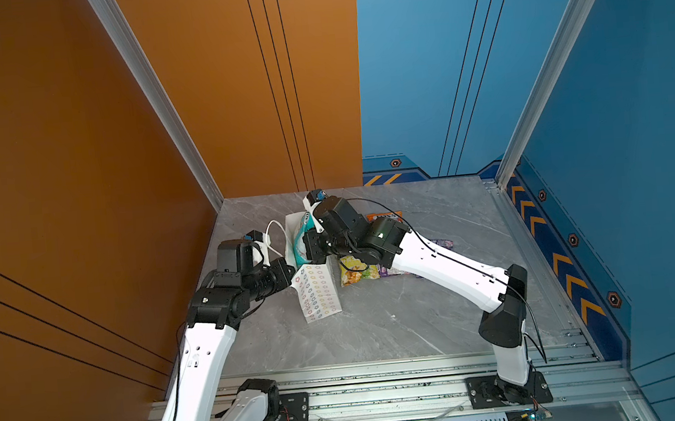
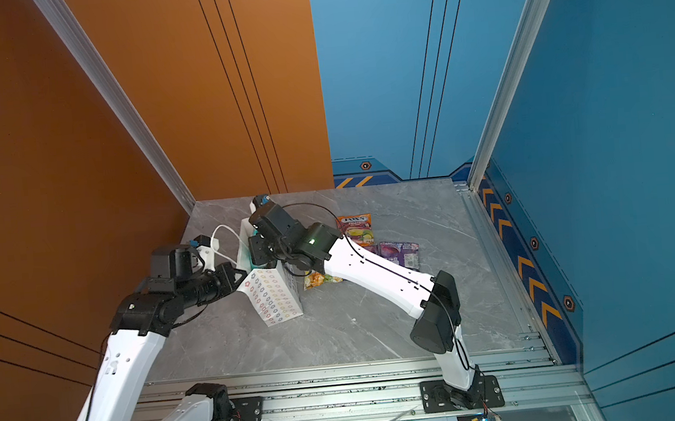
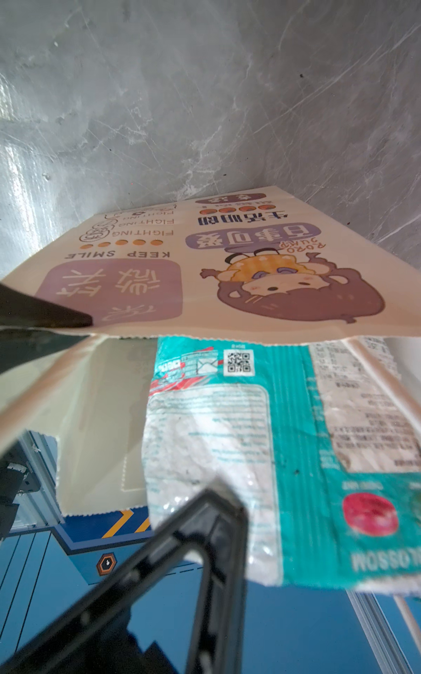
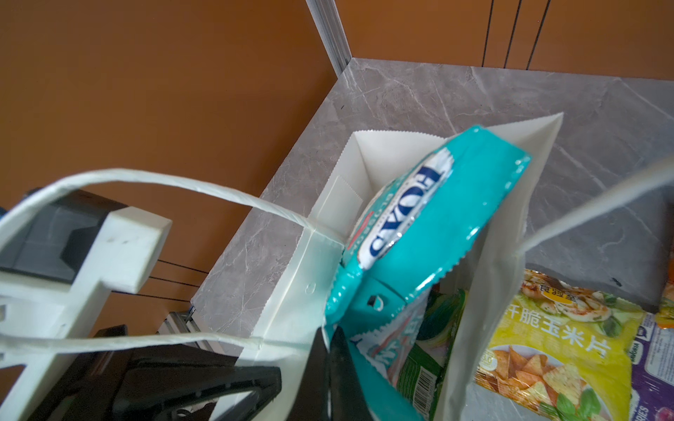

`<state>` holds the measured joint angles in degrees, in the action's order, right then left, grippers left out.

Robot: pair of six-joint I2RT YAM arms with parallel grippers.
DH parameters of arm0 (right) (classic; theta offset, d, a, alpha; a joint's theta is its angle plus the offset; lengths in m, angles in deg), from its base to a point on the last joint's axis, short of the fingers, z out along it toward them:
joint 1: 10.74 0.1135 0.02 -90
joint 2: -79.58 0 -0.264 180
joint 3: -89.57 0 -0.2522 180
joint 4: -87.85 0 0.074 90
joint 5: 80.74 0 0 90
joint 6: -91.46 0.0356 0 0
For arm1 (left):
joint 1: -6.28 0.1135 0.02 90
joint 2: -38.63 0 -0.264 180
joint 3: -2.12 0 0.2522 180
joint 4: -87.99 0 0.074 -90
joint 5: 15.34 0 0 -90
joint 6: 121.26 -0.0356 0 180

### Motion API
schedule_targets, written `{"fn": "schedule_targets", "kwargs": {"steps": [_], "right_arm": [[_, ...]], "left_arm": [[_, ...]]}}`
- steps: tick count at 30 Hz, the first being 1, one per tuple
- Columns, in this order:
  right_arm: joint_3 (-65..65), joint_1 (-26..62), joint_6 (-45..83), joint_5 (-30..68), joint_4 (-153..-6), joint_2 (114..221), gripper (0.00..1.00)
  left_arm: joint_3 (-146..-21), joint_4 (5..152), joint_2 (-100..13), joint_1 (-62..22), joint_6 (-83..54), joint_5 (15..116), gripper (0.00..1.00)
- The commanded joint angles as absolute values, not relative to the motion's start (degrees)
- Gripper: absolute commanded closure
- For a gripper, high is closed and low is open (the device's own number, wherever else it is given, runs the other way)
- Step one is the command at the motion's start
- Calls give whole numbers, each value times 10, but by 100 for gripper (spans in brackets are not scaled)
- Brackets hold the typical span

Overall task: Place the snacks into the paper bag
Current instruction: 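Lower the teal packet into the bag held open by the left gripper, then open the right gripper, release the teal packet and withdraw from the bag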

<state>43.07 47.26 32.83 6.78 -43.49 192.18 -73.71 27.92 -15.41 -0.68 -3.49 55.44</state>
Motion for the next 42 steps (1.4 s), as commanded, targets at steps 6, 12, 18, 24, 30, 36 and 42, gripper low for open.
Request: {"fn": "schedule_targets", "kwargs": {"steps": [6, 12, 18, 24, 30, 36, 42], "right_arm": [[448, 470, 337, 87, -470, 1928, 100], [448, 468, 341, 97, -473, 1933, 100], [429, 452, 349, 100, -475, 1921, 70], [353, 430, 341, 78, -511, 1843, 55], [253, 406, 331, 76, -558, 1752, 54], [115, 360, 335, 79, -582, 1647, 52], [-49, 259, 373, 93, -573, 1541, 50]], "left_arm": [[-760, 243, -149, 0, -64, 589, 94], [-762, 243, -150, 0, -60, 587, 94], [-764, 242, -152, 0, -59, 585, 94], [-764, 243, -154, 0, -59, 585, 94], [-767, 243, -160, -1, -58, 582, 94], [-765, 243, -162, -1, -59, 584, 94], [-765, 243, -167, -1, -58, 585, 94]]}}
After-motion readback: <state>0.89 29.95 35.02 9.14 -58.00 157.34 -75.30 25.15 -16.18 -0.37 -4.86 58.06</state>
